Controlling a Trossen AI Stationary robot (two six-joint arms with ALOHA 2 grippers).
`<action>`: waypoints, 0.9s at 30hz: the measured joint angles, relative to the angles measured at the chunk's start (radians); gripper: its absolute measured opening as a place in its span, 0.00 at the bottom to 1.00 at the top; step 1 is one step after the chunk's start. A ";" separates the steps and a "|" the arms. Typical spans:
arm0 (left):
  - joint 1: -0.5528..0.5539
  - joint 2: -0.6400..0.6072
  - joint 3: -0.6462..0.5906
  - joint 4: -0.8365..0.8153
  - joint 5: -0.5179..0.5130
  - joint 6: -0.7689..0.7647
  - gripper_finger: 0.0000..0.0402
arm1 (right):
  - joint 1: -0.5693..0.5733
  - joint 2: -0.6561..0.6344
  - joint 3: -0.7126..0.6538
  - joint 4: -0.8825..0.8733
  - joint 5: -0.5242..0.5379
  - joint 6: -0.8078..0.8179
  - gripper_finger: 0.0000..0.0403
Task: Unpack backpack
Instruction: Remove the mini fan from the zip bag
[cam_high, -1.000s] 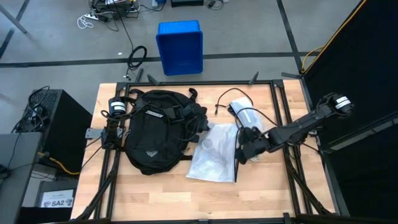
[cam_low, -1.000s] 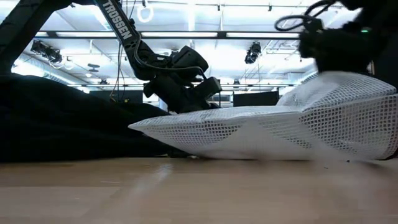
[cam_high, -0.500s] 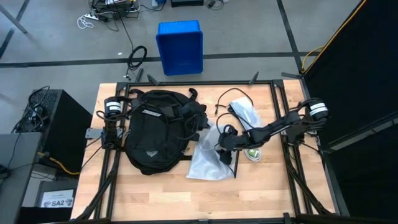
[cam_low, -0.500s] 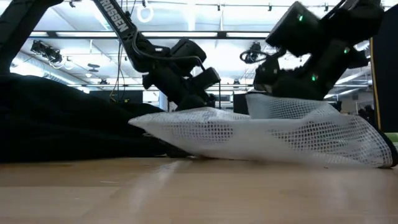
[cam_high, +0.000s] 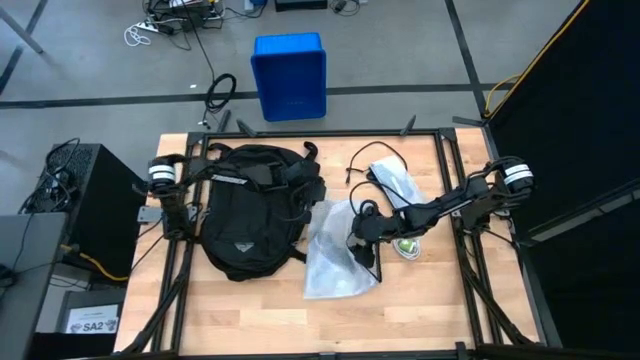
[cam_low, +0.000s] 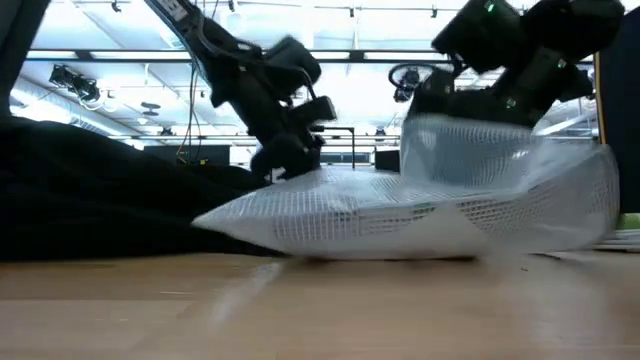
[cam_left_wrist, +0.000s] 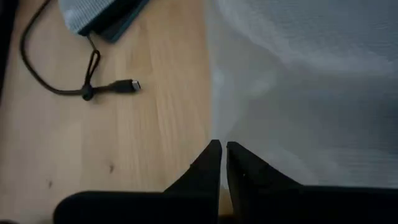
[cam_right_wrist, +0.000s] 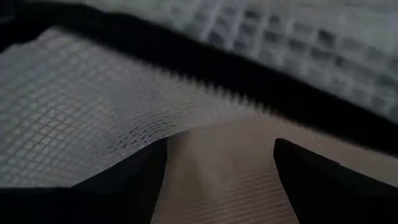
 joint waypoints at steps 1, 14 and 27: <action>-0.012 -0.016 -0.010 0.001 -0.014 -0.001 0.00 | 0.007 -0.008 0.000 0.017 -0.017 0.006 0.68; -0.170 -0.061 -0.080 -0.020 -0.181 -0.036 0.00 | 0.114 -0.017 0.001 0.091 0.039 0.025 0.66; -0.366 -0.231 -0.098 -0.098 -0.206 -0.111 0.00 | 0.105 -0.017 0.001 0.076 0.039 -0.013 0.65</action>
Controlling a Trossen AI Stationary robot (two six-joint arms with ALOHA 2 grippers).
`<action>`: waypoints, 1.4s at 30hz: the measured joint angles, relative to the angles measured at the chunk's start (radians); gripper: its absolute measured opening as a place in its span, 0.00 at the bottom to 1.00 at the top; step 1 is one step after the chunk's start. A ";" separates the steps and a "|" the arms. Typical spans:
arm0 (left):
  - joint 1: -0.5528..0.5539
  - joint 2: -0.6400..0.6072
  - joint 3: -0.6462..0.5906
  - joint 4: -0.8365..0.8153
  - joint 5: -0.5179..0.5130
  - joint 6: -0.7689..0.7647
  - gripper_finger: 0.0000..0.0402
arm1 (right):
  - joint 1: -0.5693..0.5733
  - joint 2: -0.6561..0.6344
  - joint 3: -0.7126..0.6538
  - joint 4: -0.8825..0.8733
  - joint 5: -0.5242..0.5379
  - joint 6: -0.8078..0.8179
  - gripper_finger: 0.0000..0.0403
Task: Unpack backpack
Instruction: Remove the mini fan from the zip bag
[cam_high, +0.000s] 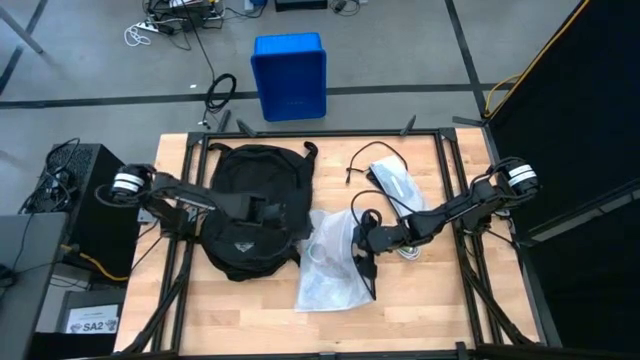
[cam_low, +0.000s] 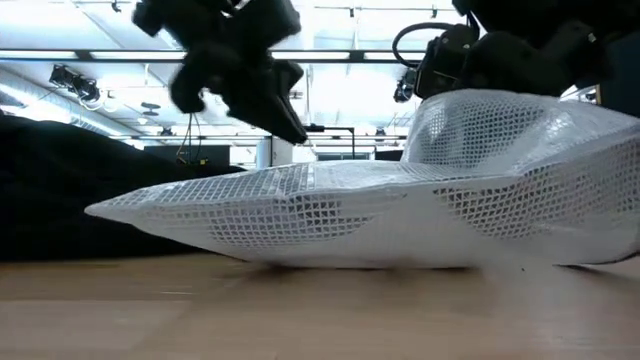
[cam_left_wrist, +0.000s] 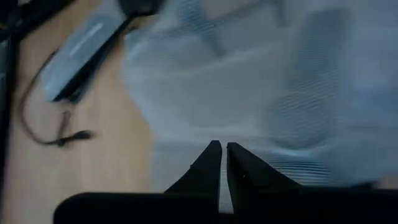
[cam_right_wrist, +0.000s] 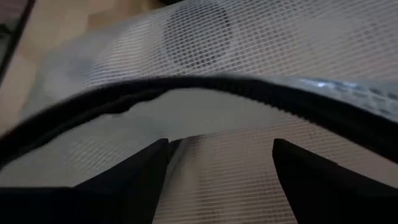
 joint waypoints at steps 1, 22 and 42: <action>-0.020 0.001 -0.011 0.005 0.016 -0.012 0.00 | 0.005 0.000 0.000 0.001 -0.008 0.000 0.65; -0.165 0.357 -0.080 0.555 0.106 -0.163 0.00 | 0.127 0.003 0.000 0.015 0.009 0.023 0.76; -0.103 0.434 0.055 0.591 0.014 -0.168 0.00 | 0.140 0.119 0.002 -0.052 0.071 0.128 0.80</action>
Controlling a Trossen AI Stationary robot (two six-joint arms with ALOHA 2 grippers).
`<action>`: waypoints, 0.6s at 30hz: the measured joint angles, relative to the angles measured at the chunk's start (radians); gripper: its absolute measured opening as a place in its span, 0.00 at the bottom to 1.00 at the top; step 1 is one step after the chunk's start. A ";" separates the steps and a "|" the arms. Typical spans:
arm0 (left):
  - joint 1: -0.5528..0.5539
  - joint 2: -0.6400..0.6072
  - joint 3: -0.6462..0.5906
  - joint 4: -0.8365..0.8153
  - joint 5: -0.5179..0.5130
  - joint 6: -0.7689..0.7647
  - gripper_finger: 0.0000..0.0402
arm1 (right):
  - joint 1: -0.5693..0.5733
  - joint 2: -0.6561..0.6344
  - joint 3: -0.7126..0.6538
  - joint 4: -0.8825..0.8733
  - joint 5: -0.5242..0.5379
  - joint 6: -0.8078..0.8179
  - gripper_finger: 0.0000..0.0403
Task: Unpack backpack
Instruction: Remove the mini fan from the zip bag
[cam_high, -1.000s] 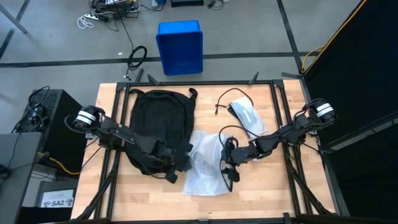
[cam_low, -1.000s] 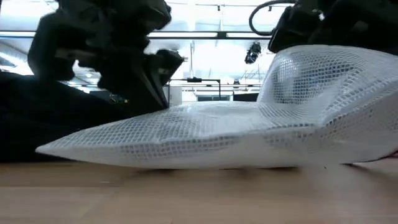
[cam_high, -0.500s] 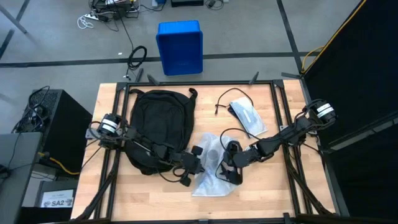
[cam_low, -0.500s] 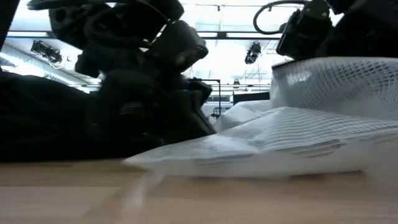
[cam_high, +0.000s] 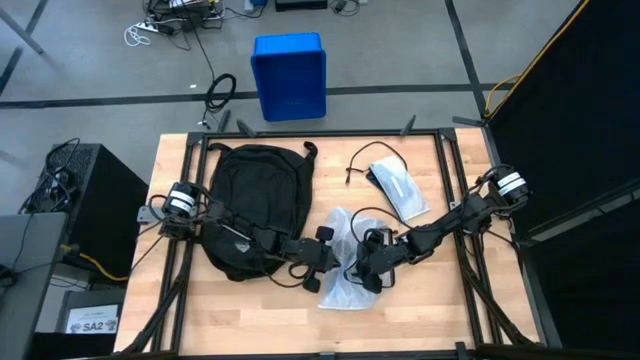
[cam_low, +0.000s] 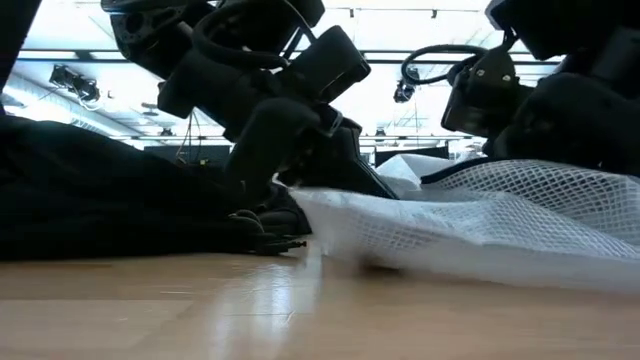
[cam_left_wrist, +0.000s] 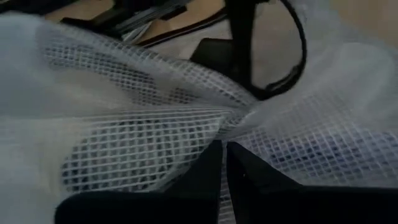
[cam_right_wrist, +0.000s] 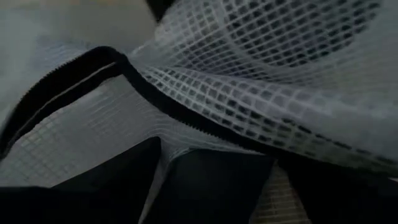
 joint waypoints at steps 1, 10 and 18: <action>0.002 0.000 0.000 -0.001 0.000 -0.009 0.00 | 0.005 0.000 0.000 0.005 -0.002 0.000 0.81; 0.012 0.000 0.001 -0.033 -0.025 -0.039 0.00 | 0.011 -0.010 0.009 -0.259 0.079 0.093 0.70; 0.018 -0.002 0.001 -0.081 -0.025 -0.071 0.00 | -0.003 -0.063 -0.004 -0.230 0.040 0.029 0.41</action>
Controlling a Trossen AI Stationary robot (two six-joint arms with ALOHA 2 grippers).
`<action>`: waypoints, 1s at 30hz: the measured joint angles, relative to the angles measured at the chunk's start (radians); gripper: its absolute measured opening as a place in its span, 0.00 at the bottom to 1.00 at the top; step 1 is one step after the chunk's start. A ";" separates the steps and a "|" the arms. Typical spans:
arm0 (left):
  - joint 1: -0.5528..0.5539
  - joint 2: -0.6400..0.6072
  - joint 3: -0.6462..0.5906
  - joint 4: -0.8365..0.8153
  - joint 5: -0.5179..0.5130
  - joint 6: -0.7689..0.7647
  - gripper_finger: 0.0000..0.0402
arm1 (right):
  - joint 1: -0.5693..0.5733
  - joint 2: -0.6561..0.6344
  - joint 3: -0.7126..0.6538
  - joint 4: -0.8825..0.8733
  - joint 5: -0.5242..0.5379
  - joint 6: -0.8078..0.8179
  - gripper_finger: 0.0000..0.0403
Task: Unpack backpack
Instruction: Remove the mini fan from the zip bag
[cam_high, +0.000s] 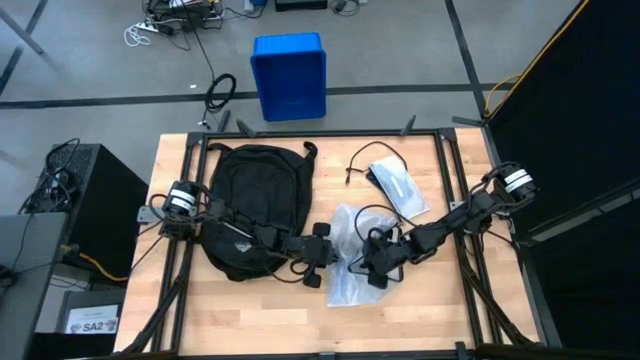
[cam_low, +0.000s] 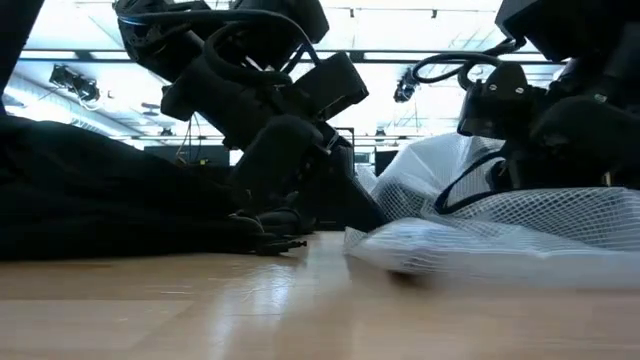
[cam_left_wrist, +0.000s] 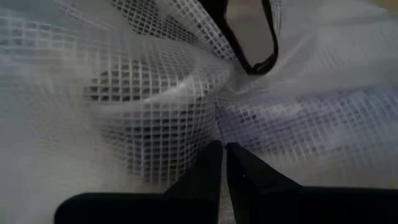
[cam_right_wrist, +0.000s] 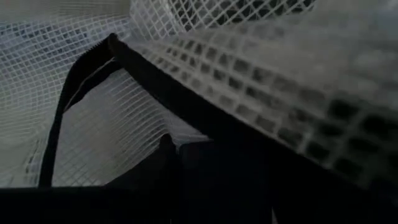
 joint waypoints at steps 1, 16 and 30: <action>-0.006 -0.006 0.000 -0.008 -0.022 0.000 0.00 | -0.007 -0.012 -0.001 -0.005 -0.007 -0.010 0.41; -0.117 -0.070 0.000 0.044 -0.145 -0.055 0.00 | -0.194 -0.036 -0.002 0.045 -0.058 -0.200 0.41; -0.102 0.018 0.005 -0.102 -0.086 -0.154 0.00 | -0.251 -0.041 0.000 0.134 -0.201 -0.220 0.41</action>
